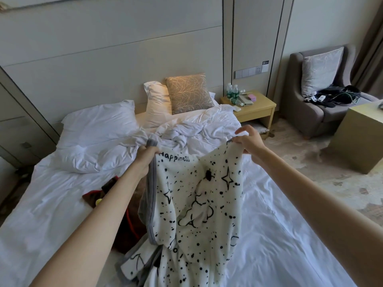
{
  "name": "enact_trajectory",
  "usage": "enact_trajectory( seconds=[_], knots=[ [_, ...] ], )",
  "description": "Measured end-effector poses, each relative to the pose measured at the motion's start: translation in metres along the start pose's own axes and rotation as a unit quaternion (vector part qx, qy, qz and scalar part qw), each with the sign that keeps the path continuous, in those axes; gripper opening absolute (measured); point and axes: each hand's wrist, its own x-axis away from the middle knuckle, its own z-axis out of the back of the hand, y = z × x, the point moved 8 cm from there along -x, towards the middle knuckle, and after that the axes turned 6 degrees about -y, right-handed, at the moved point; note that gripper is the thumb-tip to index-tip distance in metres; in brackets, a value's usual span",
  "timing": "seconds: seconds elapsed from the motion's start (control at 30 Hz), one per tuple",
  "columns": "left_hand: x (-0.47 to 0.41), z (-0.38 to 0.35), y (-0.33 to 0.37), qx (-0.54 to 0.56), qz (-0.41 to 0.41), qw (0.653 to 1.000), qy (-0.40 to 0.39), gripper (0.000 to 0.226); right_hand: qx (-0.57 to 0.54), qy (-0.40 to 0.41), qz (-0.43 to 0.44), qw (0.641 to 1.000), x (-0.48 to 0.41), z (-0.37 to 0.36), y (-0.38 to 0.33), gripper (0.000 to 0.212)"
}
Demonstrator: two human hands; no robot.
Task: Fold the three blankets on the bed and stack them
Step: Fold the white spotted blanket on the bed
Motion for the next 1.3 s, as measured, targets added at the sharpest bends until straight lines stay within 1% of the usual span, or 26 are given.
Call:
enact_trajectory(
  seconds=[0.1,0.13,0.17,0.23,0.27,0.3,0.33,0.4,0.5,0.57,0.63,0.67,0.73,0.8,0.87,0.9,0.97,1.0,1.07,1.13,1.17,1.23,1.3],
  knots=[
    [0.011,-0.037,0.02,-0.017,-0.035,0.998,-0.057,0.048,0.03,-0.092,0.027,0.995,0.009,-0.032,-0.018,0.016],
    [0.014,-0.051,0.026,-0.029,-0.055,0.995,-0.074,0.047,0.04,-0.117,0.032,0.992,0.013,-0.042,-0.022,0.016],
    [0.018,-0.065,0.032,-0.041,-0.074,0.992,-0.091,0.04,0.048,-0.139,0.036,0.988,0.016,-0.052,-0.026,0.016],
    [0.029,-0.091,0.038,-0.053,-0.095,0.987,-0.121,0.017,0.057,-0.171,0.042,0.983,0.02,-0.069,-0.032,0.019],
    [0.035,-0.102,0.04,-0.048,-0.099,0.984,-0.14,0.017,0.058,-0.179,0.042,0.981,0.021,-0.074,-0.034,0.02],
    [0.04,-0.112,0.04,-0.045,-0.105,0.98,-0.163,0.028,0.056,-0.18,0.04,0.981,0.021,-0.076,-0.036,0.021],
    [0.044,-0.118,0.041,-0.043,-0.113,0.976,-0.178,0.032,0.05,-0.177,0.036,0.982,0.021,-0.076,-0.036,0.021],
    [0.051,-0.12,0.043,-0.048,-0.127,0.972,-0.19,0.018,0.03,-0.174,0.021,0.984,0.019,-0.071,-0.035,0.022],
    [0.056,-0.123,0.047,-0.093,-0.164,0.958,-0.215,0.039,-0.028,-0.2,-0.008,0.979,0.02,-0.068,-0.031,0.025],
    [0.061,-0.125,0.052,-0.161,-0.215,0.943,-0.196,0.044,-0.071,-0.217,-0.024,0.973,0.022,-0.074,-0.032,0.028],
    [0.063,-0.125,0.055,-0.231,-0.256,0.927,-0.147,0.053,-0.085,-0.227,-0.028,0.97,0.026,-0.079,-0.034,0.03],
    [0.063,-0.124,0.055,-0.249,-0.271,0.921,-0.129,0.051,-0.086,-0.236,-0.027,0.968,0.027,-0.082,-0.035,0.031],
    [0.06,-0.119,0.055,-0.272,-0.291,0.91,-0.116,0.037,-0.078,-0.258,-0.016,0.963,0.031,-0.087,-0.04,0.035],
    [0.059,-0.115,0.058,-0.3,-0.298,0.897,-0.125,0.023,-0.025,-0.255,0.016,0.966,0.031,-0.088,-0.046,0.041],
    [0.056,-0.112,0.062,-0.308,-0.301,0.892,-0.14,0.016,0.089,-0.228,0.069,0.967,0.028,-0.084,-0.054,0.041],
    [0.056,-0.11,0.064,-0.305,-0.297,0.893,-0.145,0.015,0.155,-0.221,0.096,0.958,0.027,-0.082,-0.056,0.039],
    [0.054,-0.102,0.068,-0.289,-0.288,0.903,-0.138,0.014,0.273,-0.233,0.127,0.925,0.025,-0.083,-0.051,0.027],
    [0.053,-0.097,0.07,-0.271,-0.283,0.911,-0.132,0.013,0.317,-0.243,0.127,0.908,0.022,-0.083,-0.042,0.026],
    [0.053,-0.087,0.077,-0.219,-0.273,0.928,-0.129,0.013,0.392,-0.249,0.123,0.877,0.015,-0.081,-0.02,0.035],
    [0.056,-0.075,0.088,-0.178,-0.275,0.938,-0.118,0.011,0.461,-0.231,0.115,0.849,0.006,-0.073,-0.001,0.053],
    [0.058,-0.068,0.095,-0.164,-0.282,0.939,-0.108,0.013,0.495,-0.218,0.12,0.832,0.001,-0.068,0.007,0.058],
    [0.059,-0.052,0.108,-0.139,-0.296,0.941,-0.091,0.018,0.553,-0.202,0.129,0.798,-0.006,-0.056,0.018,0.063],
    [0.061,-0.035,0.12,-0.111,-0.306,0.942,-0.079,0.016,0.584,-0.196,0.104,0.781,-0.014,-0.041,0.029,0.07]
  ],
)
